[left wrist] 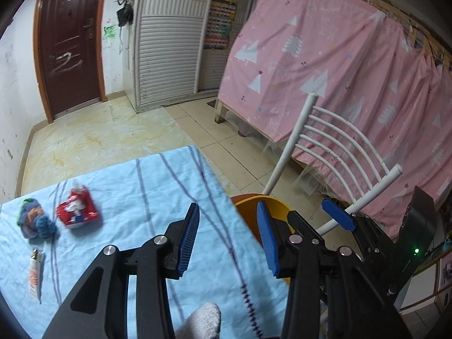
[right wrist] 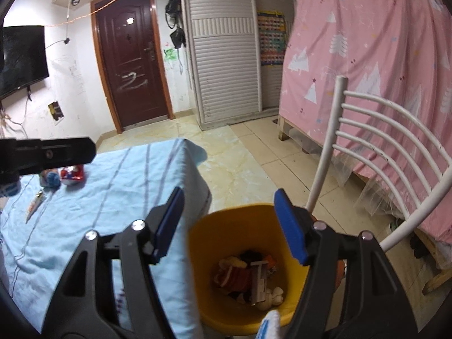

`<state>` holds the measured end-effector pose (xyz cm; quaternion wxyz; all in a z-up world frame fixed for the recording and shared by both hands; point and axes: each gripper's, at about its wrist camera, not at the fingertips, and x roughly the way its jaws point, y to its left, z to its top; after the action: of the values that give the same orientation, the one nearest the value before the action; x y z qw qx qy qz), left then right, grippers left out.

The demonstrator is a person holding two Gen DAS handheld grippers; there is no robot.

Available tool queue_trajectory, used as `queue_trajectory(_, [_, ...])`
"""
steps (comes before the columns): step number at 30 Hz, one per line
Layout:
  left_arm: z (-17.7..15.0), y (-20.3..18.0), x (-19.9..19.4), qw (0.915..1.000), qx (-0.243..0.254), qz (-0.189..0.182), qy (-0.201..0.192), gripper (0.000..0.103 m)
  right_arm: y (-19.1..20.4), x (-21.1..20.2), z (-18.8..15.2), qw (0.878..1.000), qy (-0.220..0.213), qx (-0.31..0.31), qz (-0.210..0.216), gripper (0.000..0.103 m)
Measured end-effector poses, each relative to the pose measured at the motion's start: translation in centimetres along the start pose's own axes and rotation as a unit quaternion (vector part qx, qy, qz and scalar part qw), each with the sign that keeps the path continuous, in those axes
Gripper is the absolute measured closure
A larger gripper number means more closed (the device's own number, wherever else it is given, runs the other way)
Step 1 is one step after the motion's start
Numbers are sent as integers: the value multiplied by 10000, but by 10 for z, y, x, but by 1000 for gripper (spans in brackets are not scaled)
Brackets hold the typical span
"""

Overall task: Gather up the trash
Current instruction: 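Move both open tools back over the red snack bag and lotion bottle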

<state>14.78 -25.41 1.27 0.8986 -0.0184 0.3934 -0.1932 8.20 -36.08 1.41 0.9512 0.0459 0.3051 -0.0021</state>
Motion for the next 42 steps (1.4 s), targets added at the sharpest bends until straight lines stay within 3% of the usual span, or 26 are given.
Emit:
queue_trajectory(20, [-30,125,-55,9947,-830,542,-267,70,118,1,27,9946,-44,-905,497,30])
queue_trajectory(28, [-48,176,-61,9878,-1299,852,-85,65,164,12,31,9893,79,-1202,824,29])
queue_trajectory(42, [-74,227,-55,9792,-1658,1153,197,56,211,42,36,9808,418,-1438,1246,23])
